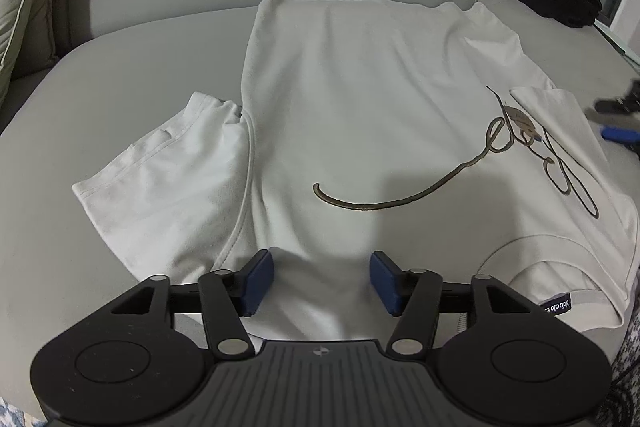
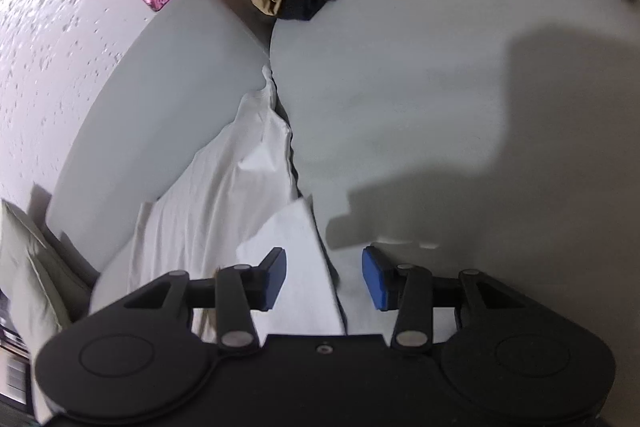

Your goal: Fold clothes

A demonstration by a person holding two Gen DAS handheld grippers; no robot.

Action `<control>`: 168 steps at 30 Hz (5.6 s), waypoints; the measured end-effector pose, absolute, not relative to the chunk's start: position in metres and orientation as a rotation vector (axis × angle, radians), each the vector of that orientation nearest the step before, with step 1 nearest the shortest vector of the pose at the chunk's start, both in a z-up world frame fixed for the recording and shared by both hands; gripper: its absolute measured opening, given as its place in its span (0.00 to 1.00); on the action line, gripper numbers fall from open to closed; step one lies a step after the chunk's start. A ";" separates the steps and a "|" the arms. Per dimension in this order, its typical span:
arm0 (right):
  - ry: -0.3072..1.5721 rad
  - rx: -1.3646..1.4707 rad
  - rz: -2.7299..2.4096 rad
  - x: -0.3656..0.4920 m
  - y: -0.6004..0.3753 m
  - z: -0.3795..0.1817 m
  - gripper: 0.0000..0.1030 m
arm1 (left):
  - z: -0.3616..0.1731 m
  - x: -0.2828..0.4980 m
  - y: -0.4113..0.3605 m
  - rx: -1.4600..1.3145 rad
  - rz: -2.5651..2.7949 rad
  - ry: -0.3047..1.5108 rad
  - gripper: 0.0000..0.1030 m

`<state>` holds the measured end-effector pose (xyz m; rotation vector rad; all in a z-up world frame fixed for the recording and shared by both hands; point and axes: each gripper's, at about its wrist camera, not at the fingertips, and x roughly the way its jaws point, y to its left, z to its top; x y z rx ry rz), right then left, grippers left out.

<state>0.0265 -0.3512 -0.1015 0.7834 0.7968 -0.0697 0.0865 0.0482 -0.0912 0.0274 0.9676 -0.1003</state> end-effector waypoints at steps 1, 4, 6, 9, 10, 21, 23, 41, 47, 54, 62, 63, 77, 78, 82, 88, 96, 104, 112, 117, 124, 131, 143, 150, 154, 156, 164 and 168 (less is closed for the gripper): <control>0.799 0.785 -0.064 0.032 -0.351 -0.105 0.40 | -0.092 0.087 0.048 0.030 -0.101 0.967 0.59; 0.800 0.773 -0.057 0.048 -0.351 -0.114 0.40 | -0.094 0.090 0.049 0.028 -0.105 0.967 0.60; 0.794 0.748 -0.045 0.054 -0.348 -0.116 0.40 | -0.094 0.090 0.051 0.021 -0.107 0.967 0.60; 0.786 0.689 -0.026 0.062 -0.342 -0.119 0.40 | -0.094 0.090 0.052 0.019 -0.108 0.966 0.60; 0.782 0.676 -0.019 0.064 -0.340 -0.120 0.40 | -0.095 0.090 0.052 0.021 -0.108 0.966 0.60; 0.746 0.749 0.012 0.052 -0.344 -0.114 0.05 | -0.095 0.089 0.050 0.029 -0.102 0.962 0.61; 0.710 0.731 0.001 0.041 -0.344 -0.104 0.02 | -0.094 0.088 0.051 0.026 -0.102 0.961 0.61; 0.568 0.683 -0.548 -0.054 -0.381 -0.071 0.01 | -0.092 0.083 0.050 0.037 -0.092 0.952 0.62; 0.625 0.608 -0.551 -0.063 -0.364 -0.052 0.19 | -0.083 0.073 0.056 0.010 -0.069 0.895 0.59; 0.682 0.488 -0.235 -0.057 -0.294 -0.040 0.27 | -0.077 0.070 0.061 -0.036 -0.024 0.849 0.58; 1.003 0.410 -0.303 -0.017 -0.259 -0.109 0.00 | -0.084 0.069 0.047 0.134 0.001 0.975 0.57; 1.002 0.450 -0.321 -0.021 -0.268 -0.111 0.00 | -0.079 0.063 0.056 0.095 0.011 0.950 0.53; 0.784 0.601 -0.183 -0.095 -0.255 -0.054 0.66 | -0.075 0.059 0.235 -0.599 0.314 0.839 0.56; 0.776 0.639 -0.175 -0.097 -0.254 -0.054 0.66 | -0.080 0.065 0.242 -0.642 0.302 0.857 0.55; 0.756 0.674 -0.153 -0.098 -0.245 -0.049 0.66 | -0.088 0.091 0.252 -0.676 0.252 0.880 0.55; 0.727 0.719 -0.144 -0.098 -0.242 -0.043 0.66 | -0.098 0.118 0.250 -0.652 0.227 0.887 0.41; 0.739 0.708 -0.158 -0.100 -0.242 -0.042 0.66 | -0.096 0.125 0.237 -0.593 0.237 0.912 0.01; 0.749 0.672 -0.148 -0.096 -0.241 -0.044 0.66 | -0.078 0.100 0.224 -0.467 0.436 0.867 0.02; 0.767 0.705 -0.147 -0.100 -0.255 -0.053 0.68 | -0.069 0.092 0.218 -0.342 0.459 0.926 0.20; 0.838 0.602 -0.111 -0.089 -0.260 -0.059 0.14 | -0.045 0.059 0.188 -0.304 0.345 0.827 0.22; 0.987 0.393 0.017 -0.051 -0.202 -0.088 0.14 | -0.070 0.064 0.080 -0.108 0.006 0.927 0.30; 1.107 0.316 0.056 -0.079 -0.206 -0.076 0.12 | -0.068 0.040 0.053 0.122 -0.040 0.997 0.29; 0.669 0.582 0.188 -0.076 -0.243 0.064 0.73 | 0.078 0.034 0.087 0.024 0.034 0.583 0.40; 0.616 0.604 0.109 0.004 -0.256 0.050 0.65 | 0.043 0.102 0.084 0.041 0.085 0.632 0.41; 0.651 0.603 0.015 0.066 -0.265 0.008 0.44 | 0.000 0.149 0.080 0.015 0.091 0.686 0.40; 0.666 0.614 -0.046 0.097 -0.275 -0.011 0.44 | -0.020 0.174 0.078 -0.019 0.081 0.715 0.40; 0.712 0.528 -0.237 0.227 -0.310 -0.060 0.34 | -0.076 0.275 0.061 -0.031 0.055 0.716 0.41; 0.778 0.419 -0.252 0.285 -0.313 -0.086 0.34 | -0.093 0.305 0.067 -0.062 0.057 0.729 0.41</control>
